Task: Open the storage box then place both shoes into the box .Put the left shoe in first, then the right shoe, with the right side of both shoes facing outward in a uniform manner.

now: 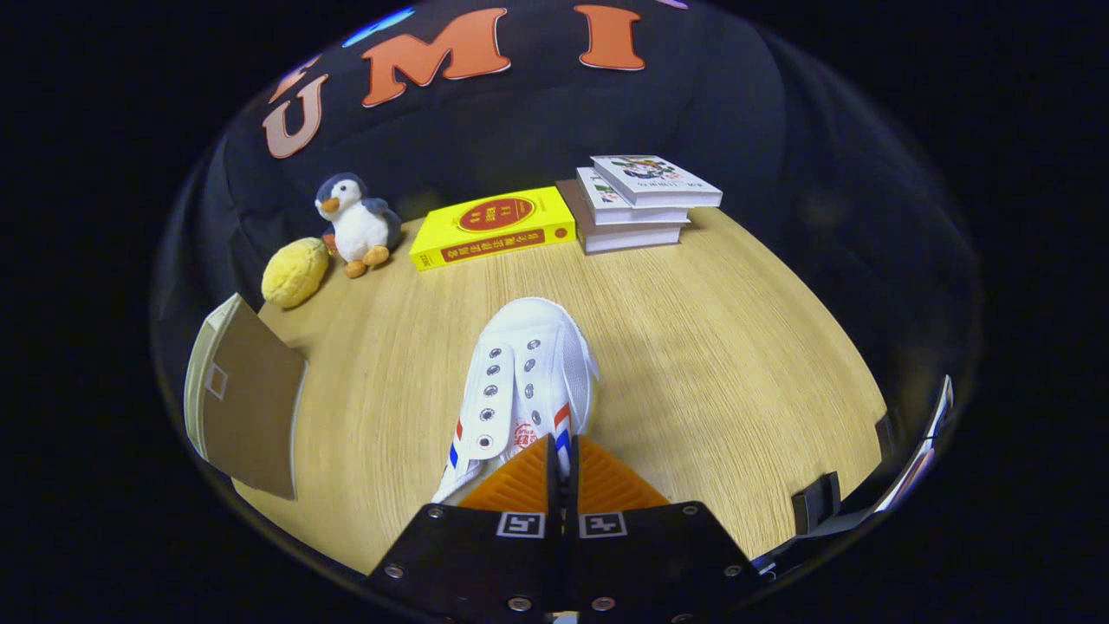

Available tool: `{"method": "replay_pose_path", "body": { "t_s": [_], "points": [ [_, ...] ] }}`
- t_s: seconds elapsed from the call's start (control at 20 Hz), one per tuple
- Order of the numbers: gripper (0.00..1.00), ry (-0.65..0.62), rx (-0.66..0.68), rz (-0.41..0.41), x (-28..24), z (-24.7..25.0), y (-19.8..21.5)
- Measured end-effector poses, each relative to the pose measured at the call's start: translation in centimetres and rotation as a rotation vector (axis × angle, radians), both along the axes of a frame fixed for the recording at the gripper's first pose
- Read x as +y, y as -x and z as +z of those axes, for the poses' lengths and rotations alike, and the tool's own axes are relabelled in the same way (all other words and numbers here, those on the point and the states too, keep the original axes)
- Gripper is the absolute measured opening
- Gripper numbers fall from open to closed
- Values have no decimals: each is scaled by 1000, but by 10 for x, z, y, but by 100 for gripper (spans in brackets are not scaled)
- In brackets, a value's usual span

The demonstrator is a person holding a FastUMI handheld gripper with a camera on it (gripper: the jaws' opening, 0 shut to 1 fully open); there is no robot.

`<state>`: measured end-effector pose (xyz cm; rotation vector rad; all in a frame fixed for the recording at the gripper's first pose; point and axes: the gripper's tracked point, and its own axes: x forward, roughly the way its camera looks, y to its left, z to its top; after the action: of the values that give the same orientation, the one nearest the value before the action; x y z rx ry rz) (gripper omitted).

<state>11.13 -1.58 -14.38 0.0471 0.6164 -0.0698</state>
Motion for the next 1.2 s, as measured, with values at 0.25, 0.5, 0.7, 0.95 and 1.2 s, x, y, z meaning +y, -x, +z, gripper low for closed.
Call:
{"method": "replay_pose_path", "body": {
  "t_s": [0.25, 0.5, 0.7, 0.95, 1.2],
  "points": [
    [0, -78, -93, 88, 90, 74, 0],
    [0, -166, -147, 194, 204, 128, 7],
    [0, -217, -145, 259, 288, 140, 23],
    [0, -217, -85, 279, 356, 112, 32],
    [0, -157, -42, 275, 387, 80, 34]
  ]
}}
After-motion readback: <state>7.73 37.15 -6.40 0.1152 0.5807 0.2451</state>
